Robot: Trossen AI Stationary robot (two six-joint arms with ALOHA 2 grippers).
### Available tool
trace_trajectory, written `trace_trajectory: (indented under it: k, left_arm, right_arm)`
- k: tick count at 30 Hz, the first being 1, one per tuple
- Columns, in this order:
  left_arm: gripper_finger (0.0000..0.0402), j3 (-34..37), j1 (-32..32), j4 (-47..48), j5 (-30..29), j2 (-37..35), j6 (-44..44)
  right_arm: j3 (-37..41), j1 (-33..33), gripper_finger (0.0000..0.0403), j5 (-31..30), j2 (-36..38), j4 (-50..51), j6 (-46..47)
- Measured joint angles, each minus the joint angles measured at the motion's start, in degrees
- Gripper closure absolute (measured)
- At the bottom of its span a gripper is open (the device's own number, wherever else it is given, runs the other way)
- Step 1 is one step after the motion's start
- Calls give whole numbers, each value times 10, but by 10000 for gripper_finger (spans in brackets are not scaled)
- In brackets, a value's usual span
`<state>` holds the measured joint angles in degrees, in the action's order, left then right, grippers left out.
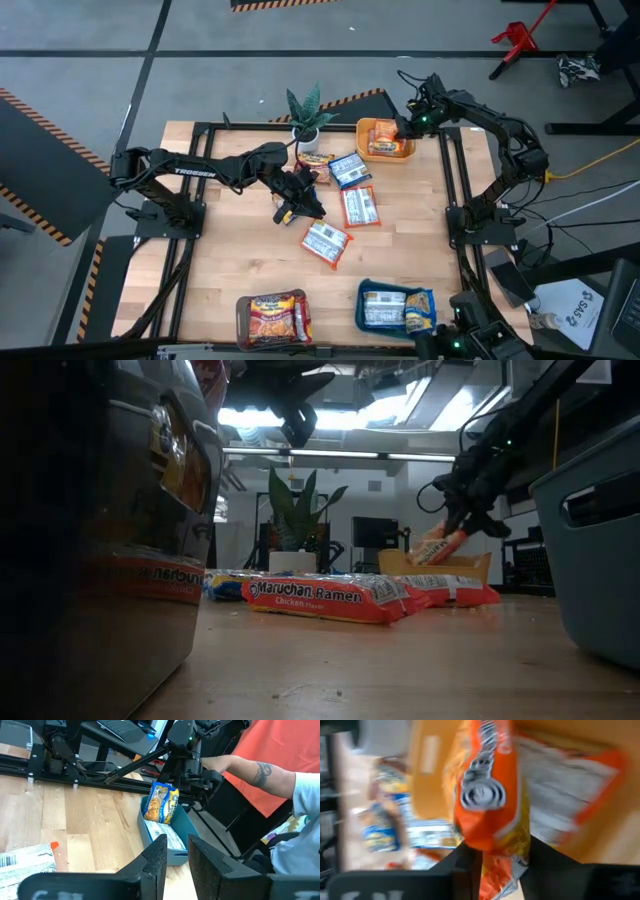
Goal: Sort Maruchan noodles
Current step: Put the orange noodle pack into the yellow bin
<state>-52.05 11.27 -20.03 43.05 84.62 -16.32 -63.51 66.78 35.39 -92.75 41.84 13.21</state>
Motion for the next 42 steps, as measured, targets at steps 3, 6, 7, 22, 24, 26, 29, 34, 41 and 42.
trace_trajectory:
  k: [3,6,7,22,24,26,29,34,41,42]
  left_arm:
    - [331,0,0,0,0,0,0]
    - [331,0,0,0,0,0,0]
    - [331,0,0,0,0,0,0]
    - [331,0,0,0,-3,0,5]
    - [331,0,0,1,-4,0,5]
    - [331,0,0,1,-4,0,5]
    - [331,0,0,1,-4,0,4]
    - [331,-1,0,4,-4,0,4]
    - [331,-1,0,13,-4,0,4]
    - [331,-1,0,13,-4,0,4]
  right_arm:
    - [-18,0,302,-64,0,35,-1]
    - [-48,0,300,-91,0,63,-1]
    - [-61,0,300,-98,0,71,-1]
    - [-146,-41,300,-253,0,121,14]
    - [-129,-58,300,-253,-4,103,18]
    - [-115,-70,300,-253,-12,94,25]
    - [-102,-85,300,-262,-30,71,27]
    - [-102,-88,300,-254,-55,31,43]
    - [-102,-87,300,-288,-76,22,71]
    - [-102,-87,300,-294,-76,20,76]
